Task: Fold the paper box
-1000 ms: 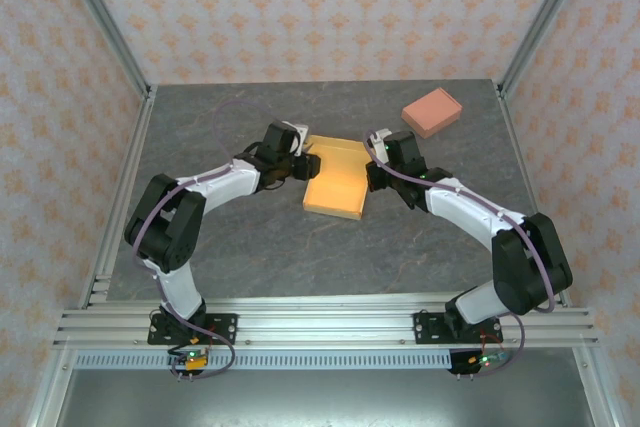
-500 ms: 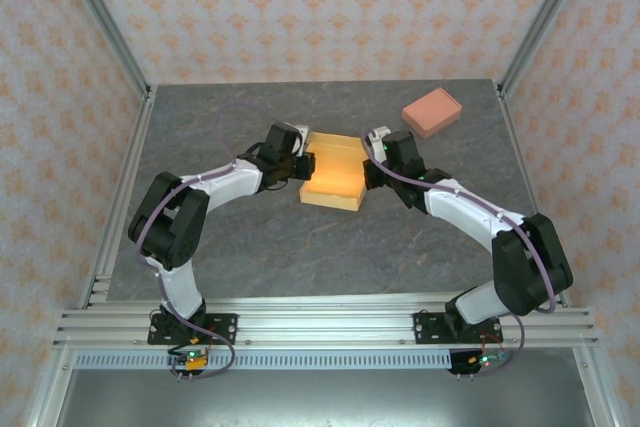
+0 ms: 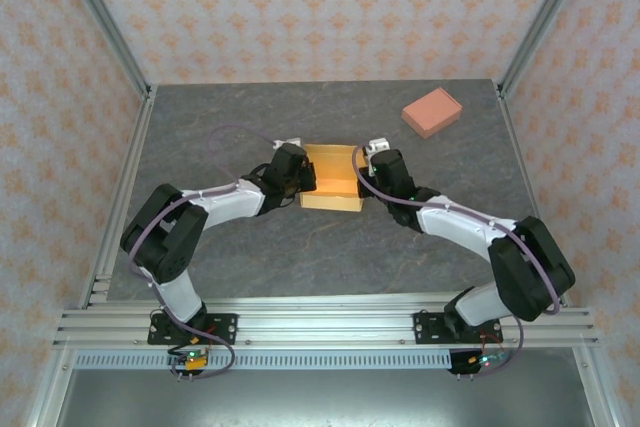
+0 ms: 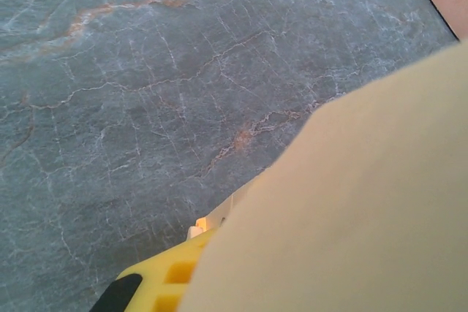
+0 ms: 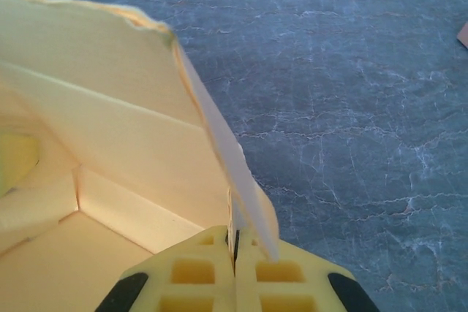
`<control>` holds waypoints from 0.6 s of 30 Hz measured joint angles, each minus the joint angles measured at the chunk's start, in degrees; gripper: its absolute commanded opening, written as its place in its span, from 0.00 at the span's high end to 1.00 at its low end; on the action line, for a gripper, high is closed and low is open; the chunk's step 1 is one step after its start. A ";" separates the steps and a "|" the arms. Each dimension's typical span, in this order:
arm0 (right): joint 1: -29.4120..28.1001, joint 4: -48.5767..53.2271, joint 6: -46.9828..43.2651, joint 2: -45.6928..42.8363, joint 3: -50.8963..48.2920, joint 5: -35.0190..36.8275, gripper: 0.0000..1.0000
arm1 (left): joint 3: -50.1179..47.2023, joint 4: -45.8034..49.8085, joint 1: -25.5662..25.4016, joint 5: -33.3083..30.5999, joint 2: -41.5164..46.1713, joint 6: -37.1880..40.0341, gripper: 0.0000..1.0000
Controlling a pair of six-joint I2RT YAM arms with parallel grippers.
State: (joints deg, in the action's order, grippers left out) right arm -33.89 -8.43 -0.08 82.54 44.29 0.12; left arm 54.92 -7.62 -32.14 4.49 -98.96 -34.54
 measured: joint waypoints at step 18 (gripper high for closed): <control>-0.20 -1.40 11.85 7.87 5.01 -5.60 0.77 | -6.12 -7.98 -5.46 -18.36 2.10 -4.70 0.92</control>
State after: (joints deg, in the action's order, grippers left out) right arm -34.09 -9.82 11.77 90.41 49.30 -5.48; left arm 48.80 -15.59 -37.60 -13.87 -96.86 -39.24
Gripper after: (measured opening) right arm 0.231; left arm 0.071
